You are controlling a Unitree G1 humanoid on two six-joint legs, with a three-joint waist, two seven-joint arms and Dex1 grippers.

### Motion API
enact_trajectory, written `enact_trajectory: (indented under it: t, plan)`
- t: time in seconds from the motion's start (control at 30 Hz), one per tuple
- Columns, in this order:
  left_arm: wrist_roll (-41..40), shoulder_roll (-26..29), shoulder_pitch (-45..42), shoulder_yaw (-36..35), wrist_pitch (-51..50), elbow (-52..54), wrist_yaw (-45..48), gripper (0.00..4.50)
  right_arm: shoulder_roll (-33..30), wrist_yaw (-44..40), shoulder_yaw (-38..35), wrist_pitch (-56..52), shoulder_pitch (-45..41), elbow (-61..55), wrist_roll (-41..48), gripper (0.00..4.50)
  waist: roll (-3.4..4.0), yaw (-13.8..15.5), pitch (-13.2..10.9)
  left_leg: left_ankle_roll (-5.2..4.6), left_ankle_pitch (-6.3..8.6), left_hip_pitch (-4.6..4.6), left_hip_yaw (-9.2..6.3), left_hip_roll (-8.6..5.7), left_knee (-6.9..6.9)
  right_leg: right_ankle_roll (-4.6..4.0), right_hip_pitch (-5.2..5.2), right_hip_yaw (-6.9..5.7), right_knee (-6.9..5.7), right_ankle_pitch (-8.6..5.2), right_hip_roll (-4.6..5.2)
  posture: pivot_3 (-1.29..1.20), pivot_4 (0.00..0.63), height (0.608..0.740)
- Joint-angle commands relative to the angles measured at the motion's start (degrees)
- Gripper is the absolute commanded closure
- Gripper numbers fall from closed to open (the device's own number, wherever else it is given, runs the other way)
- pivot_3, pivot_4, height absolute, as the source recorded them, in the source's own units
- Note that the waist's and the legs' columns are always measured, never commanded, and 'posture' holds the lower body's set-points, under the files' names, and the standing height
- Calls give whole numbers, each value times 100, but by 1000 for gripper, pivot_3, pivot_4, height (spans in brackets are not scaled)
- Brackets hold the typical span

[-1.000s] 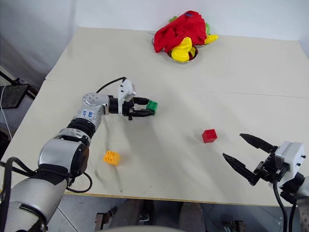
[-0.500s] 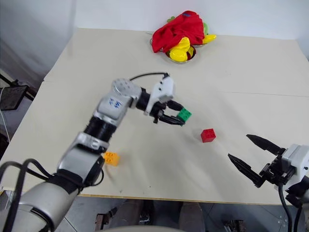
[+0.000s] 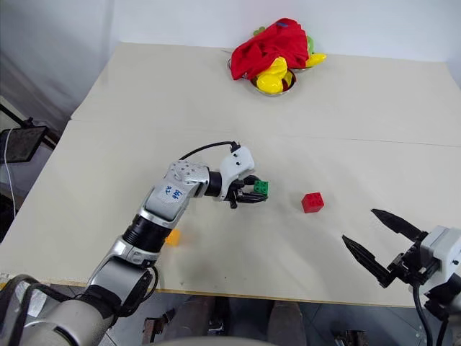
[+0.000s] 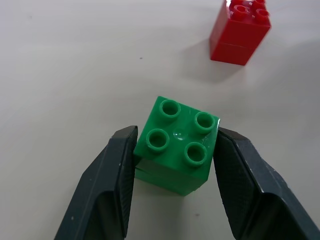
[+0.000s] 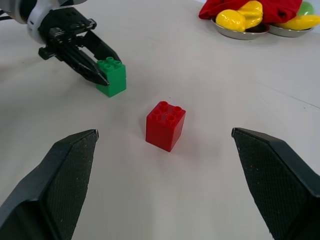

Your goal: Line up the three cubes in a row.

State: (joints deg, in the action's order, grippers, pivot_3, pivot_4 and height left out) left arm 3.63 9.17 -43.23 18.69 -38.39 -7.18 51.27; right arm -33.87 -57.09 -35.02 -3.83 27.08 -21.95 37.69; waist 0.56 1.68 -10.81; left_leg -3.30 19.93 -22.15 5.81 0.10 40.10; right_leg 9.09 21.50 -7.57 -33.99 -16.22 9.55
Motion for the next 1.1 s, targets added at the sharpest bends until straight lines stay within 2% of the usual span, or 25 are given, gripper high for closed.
enact_trajectory:
  t: [0.03, 0.23, 0.33, 0.47, 0.9, 1.0, 1.1]
  plan:
    - [-102, 12, 167, 213, 210, 127, -19, 2358, 33, 84, -49, 51, 18, -207, 44, 0, 4, 3, 2, 0, 0, 0, 0, 0, 0, 0, 0, 0, 0, 0, 0, 0, 150, 740]
    - [-199, 88, 191, 304, 234, 184, 16, 2358, 2, 133, 20, 42, -48, -193, 28, 0, 5, 7, 3, 0, 0, 0, 0, -2, 0, 0, 0, 0, 0, 0, 1, 0, 150, 740]
    - [-232, 130, 133, 318, 490, 108, 49, 1653, 1, 138, 41, 46, -66, -182, 14, 0, 5, 10, 3, 0, 0, 0, 1, -3, 0, 0, -1, -1, 0, 0, 0, 0, 150, 740]
    - [-306, 261, 36, 403, 815, 3, 312, 460, -1, 141, 64, 43, -95, -163, -3, 0, 5, 3, 3, 0, 0, 0, 2, -3, 0, 0, 1, 0, 0, 0, 1, 0, 150, 740]
    - [-303, 373, -395, 402, 1402, -737, 510, 460, -44, 121, 92, -11, -195, -152, -18, 0, 4, 3, 3, 0, 0, 0, 3, -6, 0, 0, 1, -1, -1, 0, 1, 0, 150, 740]
    - [-318, 321, -438, 421, 1473, -920, 536, 1023, -57, 123, 102, -36, -205, -171, -13, 0, 4, 5, 2, 0, 0, -1, 3, -7, 0, 0, 1, -1, -1, 0, 1, 0, 150, 740]
    - [-322, 309, -442, 431, 1538, -998, 589, 1922, -65, 124, 89, -56, -211, -182, -7, 0, 4, 4, 2, 0, 0, -1, 4, -8, 0, 0, 1, -1, -1, 0, 1, 0, 150, 740]
